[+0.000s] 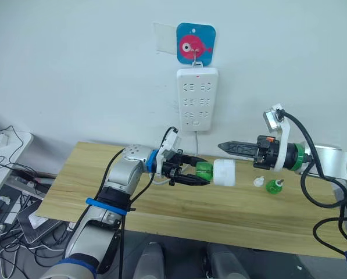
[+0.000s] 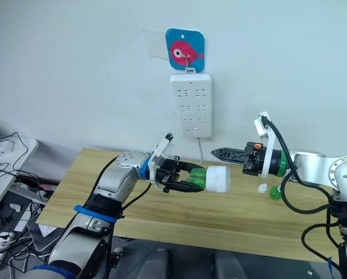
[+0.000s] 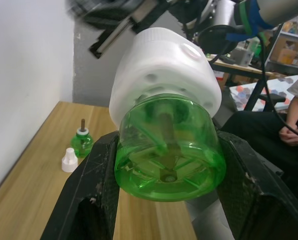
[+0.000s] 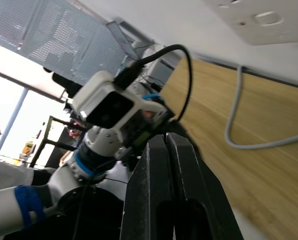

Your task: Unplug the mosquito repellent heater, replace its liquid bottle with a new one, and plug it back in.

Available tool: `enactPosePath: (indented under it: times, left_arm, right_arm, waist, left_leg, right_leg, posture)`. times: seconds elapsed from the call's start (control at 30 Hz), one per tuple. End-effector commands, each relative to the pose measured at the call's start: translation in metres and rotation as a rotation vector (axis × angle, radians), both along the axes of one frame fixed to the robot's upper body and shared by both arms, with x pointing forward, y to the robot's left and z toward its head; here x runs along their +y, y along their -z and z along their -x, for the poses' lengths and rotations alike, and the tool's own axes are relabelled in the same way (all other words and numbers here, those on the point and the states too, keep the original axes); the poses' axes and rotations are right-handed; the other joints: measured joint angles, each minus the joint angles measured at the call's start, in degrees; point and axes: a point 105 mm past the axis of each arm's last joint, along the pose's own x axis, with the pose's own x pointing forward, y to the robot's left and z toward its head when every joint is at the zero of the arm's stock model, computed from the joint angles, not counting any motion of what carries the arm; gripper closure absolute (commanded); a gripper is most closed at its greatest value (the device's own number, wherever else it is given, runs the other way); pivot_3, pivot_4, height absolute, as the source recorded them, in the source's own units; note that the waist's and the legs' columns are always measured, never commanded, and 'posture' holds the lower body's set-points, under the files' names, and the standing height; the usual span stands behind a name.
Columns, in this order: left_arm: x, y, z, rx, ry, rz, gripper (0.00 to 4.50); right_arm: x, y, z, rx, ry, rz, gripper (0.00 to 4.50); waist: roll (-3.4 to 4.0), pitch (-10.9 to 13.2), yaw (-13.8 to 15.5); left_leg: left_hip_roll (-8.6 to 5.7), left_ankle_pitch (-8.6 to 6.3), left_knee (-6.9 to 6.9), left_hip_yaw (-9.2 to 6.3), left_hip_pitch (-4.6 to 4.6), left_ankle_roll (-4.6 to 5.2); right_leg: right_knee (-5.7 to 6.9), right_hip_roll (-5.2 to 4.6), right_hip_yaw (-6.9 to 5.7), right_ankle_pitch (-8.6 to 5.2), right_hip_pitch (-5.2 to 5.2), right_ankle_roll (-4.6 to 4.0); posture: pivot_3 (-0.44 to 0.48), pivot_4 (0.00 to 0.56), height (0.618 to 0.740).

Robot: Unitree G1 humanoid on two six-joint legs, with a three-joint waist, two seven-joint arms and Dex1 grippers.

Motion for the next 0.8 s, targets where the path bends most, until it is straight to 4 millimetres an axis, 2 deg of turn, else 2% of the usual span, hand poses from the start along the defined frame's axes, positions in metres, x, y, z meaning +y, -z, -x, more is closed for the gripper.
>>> enactPosePath:
  times: [0.03, 0.13, 0.23, 0.33, 0.47, 0.63, 0.8]
  left_arm:
    - [-0.001, -0.015, 0.006, -0.023, 0.030, 0.048, 2.24]
    - [-0.001, -0.019, 0.004, -0.003, 0.011, 0.067, 2.24]
    - [0.000, -0.024, 0.000, 0.019, -0.024, 0.087, 2.24]
    - [0.001, -0.024, -0.002, 0.020, -0.041, 0.087, 2.24]
    - [0.002, -0.019, -0.004, 0.012, -0.055, 0.067, 2.24]
    - [0.000, -0.010, -0.009, -0.030, -0.074, 0.017, 2.24]
    - [-0.002, -0.007, -0.009, -0.035, -0.057, 0.001, 2.24]
  right_arm:
    - [-0.006, 0.014, -0.002, 0.018, 0.004, 0.030, 4.44]
    - [-0.010, 0.032, -0.001, 0.060, 0.018, 0.045, 4.44]
    - [-0.006, 0.045, 0.018, 0.103, -0.022, 0.039, 4.44]
    - [-0.001, 0.048, 0.034, 0.122, -0.056, 0.016, 4.44]
    - [0.009, 0.044, 0.049, 0.125, -0.087, -0.026, 4.44]
    - [0.021, 0.028, 0.065, 0.116, -0.132, -0.100, 4.44]
    - [0.026, 0.018, 0.072, 0.073, -0.161, -0.141, 4.44]
  waist:
    - [0.00, 0.00, 0.02]
    - [0.00, 0.00, 0.06]
    - [0.00, 0.00, 0.21]
    - [0.01, 0.02, 0.43]
    - [0.00, 0.02, 0.37]
    - [-0.01, 0.03, 0.40]
    - [-0.02, 0.03, 0.35]
  left_leg:
    - [0.00, 0.00, 0.00, 0.00, 0.01, 0.00]
    - [0.01, 0.00, 0.00, -0.01, 0.01, 0.00]
    - [0.01, 0.00, 0.01, -0.01, 0.00, 0.00]
    - [0.01, 0.00, 0.01, -0.01, 0.00, 0.00]
    - [0.01, 0.00, 0.02, 0.01, 0.04, 0.00]
    - [0.00, 0.00, 0.02, 0.01, 0.03, 0.00]
    - [-0.01, 0.00, 0.03, 0.01, 0.03, 0.00]
  right_leg:
    - [0.00, 0.00, 0.00, 0.00, 0.00, 0.00]
    - [0.01, 0.00, 0.00, 0.00, 0.00, 0.00]
    - [0.03, 0.00, -0.01, 0.00, -0.01, 0.00]
    - [0.04, 0.00, 0.00, 0.00, -0.01, 0.00]
    - [0.09, 0.01, 0.03, 0.00, -0.01, 0.00]
    - [0.07, 0.01, 0.03, 0.00, 0.00, 0.01]
    - [0.06, 0.01, 0.02, 0.00, 0.00, 0.01]
  posture:
    - [0.046, 0.171, 0.740]
    - [0.051, 0.174, 0.740]
    - [0.063, 0.178, 0.740]
    - [0.064, 0.180, 0.740]
    - [0.060, 0.180, 0.740]
    - [0.043, 0.177, 0.740]
    - [0.034, 0.175, 0.740]
